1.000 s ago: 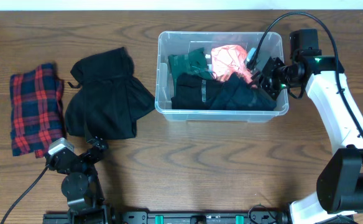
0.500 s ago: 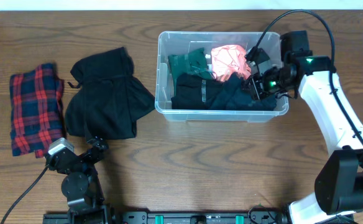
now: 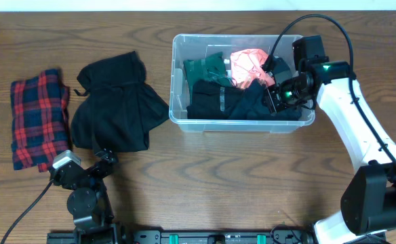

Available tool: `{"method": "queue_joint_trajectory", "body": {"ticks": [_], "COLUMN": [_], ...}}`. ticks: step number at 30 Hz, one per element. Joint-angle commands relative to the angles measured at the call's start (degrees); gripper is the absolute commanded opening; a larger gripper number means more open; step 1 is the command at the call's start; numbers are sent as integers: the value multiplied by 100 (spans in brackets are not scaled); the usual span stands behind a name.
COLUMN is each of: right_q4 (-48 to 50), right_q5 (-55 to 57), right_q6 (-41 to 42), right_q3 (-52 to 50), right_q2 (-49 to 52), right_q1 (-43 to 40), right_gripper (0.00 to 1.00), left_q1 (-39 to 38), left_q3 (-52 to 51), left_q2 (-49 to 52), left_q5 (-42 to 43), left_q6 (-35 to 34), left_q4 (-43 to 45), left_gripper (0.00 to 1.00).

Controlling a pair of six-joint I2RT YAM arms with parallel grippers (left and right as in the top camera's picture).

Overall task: Pack container
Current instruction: 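Lower the navy cloth into the bin's right side and release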

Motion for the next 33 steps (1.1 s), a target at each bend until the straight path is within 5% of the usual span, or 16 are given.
{"method": "queue_joint_trajectory", "body": {"ticks": [1, 21, 33], "right_q4": [136, 1464, 1384], "right_q5": [227, 208, 184], "right_q6": [81, 83, 129], "right_q3": [-11, -15, 79], "right_q2": [120, 1322, 1814], "right_q1": [118, 238, 573], "right_gripper": [2, 1, 2], "left_q1": [-9, -9, -9], "left_q3": [-116, -116, -116], "left_q2": [-2, -2, -2], "left_q5": [-153, -153, -153], "left_q6": [-2, -2, -2], "left_q4": [-208, -208, -208], "left_gripper": [98, 98, 98]}}
